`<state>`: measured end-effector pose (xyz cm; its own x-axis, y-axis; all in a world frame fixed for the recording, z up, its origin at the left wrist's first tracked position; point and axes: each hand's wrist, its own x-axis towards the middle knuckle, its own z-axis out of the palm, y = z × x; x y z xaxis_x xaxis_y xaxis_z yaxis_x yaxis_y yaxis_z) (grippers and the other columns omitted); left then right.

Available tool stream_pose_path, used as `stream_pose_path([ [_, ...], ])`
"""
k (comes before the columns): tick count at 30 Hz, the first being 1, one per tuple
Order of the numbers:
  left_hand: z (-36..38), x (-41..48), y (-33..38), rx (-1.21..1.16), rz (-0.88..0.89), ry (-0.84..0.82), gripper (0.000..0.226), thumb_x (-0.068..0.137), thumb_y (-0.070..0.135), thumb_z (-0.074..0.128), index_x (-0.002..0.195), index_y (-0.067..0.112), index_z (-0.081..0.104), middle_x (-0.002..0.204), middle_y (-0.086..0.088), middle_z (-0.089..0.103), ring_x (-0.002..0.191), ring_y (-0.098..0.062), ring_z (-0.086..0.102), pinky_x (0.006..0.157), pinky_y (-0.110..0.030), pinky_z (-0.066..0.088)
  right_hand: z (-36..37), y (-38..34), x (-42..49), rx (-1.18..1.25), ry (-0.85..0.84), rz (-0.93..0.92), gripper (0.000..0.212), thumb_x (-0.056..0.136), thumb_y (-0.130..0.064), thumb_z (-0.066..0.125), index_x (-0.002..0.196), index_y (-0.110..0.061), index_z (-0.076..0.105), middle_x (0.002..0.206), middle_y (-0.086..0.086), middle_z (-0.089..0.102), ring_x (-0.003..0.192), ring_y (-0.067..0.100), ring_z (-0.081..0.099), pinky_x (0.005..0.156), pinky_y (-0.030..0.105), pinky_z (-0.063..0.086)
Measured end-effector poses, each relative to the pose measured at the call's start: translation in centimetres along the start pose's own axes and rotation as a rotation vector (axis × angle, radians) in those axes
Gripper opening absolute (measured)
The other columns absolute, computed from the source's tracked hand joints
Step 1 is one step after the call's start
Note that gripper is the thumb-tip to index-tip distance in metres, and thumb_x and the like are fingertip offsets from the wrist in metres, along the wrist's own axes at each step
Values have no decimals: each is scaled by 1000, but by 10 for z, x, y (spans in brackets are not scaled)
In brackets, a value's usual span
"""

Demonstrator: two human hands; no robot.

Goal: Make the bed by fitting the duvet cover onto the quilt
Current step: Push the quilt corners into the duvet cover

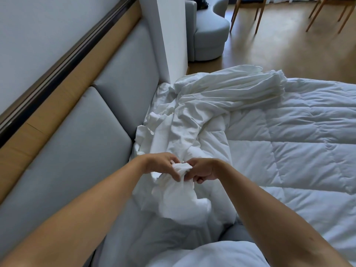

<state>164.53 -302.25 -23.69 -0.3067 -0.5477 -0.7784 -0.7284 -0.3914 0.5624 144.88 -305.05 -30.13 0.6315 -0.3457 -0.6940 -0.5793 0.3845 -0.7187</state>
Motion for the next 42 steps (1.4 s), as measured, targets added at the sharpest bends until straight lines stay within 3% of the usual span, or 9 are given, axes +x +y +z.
stream_pose_path([
  [5,19,6,3,240,-129,88,14,68,14,57,81,11,64,76,-5,61,70,-24,56,56,-26,43,1,0,-2,-41,42,-22,15,90,-10,69,103,-19,68,72,-4,59,55,7,50,50,21,43],
  [11,19,8,-7,-77,39,113,37,82,-4,38,86,1,74,76,-4,67,70,-19,61,66,-28,50,2,-11,0,-494,19,62,32,74,-19,88,91,-20,60,82,1,55,68,14,54,60,23,53],
  [14,17,8,-15,-320,-72,98,15,70,11,55,68,13,70,67,-4,64,58,-17,60,60,-27,47,1,-12,3,-523,89,19,30,78,-17,84,92,-23,58,86,-4,56,71,11,56,50,18,50],
  [17,14,6,-25,-261,-212,-1,35,59,38,76,86,17,78,85,-6,73,75,-19,66,73,-30,48,2,-4,4,-391,73,-11,33,85,-18,77,114,-19,62,99,-3,60,84,13,61,54,21,54],
  [19,14,6,-28,-138,-210,-53,32,57,27,79,88,18,75,87,-5,72,83,-22,67,75,-32,51,5,-2,6,-377,77,-21,34,86,-24,75,117,-22,63,101,-3,61,86,14,60,58,23,55],
  [29,10,9,-28,-360,-125,-76,29,59,-3,47,83,1,63,82,-15,62,79,-31,62,74,-38,52,8,0,7,-533,114,-35,38,64,-27,91,91,-27,63,74,-10,60,62,9,55,52,21,48],
  [35,7,4,-30,-427,-236,-69,24,62,10,58,80,5,73,80,-15,70,71,-29,67,71,-34,52,9,0,6,-315,143,-74,19,76,-29,85,81,-29,66,63,-11,59,49,3,53,46,19,45],
  [38,8,4,-31,-426,-293,-160,43,68,27,70,105,8,77,107,-19,74,90,-31,72,86,-37,55,7,-2,2,-203,91,-34,24,77,-27,85,93,-17,69,61,-4,47,49,8,41,50,21,40],
  [42,13,8,-34,-437,-121,-106,26,82,14,69,106,4,72,106,-19,69,92,-29,67,83,-38,52,11,0,-1,-137,26,-71,22,69,-25,88,84,-29,73,67,-4,52,57,9,43,52,23,36],
])
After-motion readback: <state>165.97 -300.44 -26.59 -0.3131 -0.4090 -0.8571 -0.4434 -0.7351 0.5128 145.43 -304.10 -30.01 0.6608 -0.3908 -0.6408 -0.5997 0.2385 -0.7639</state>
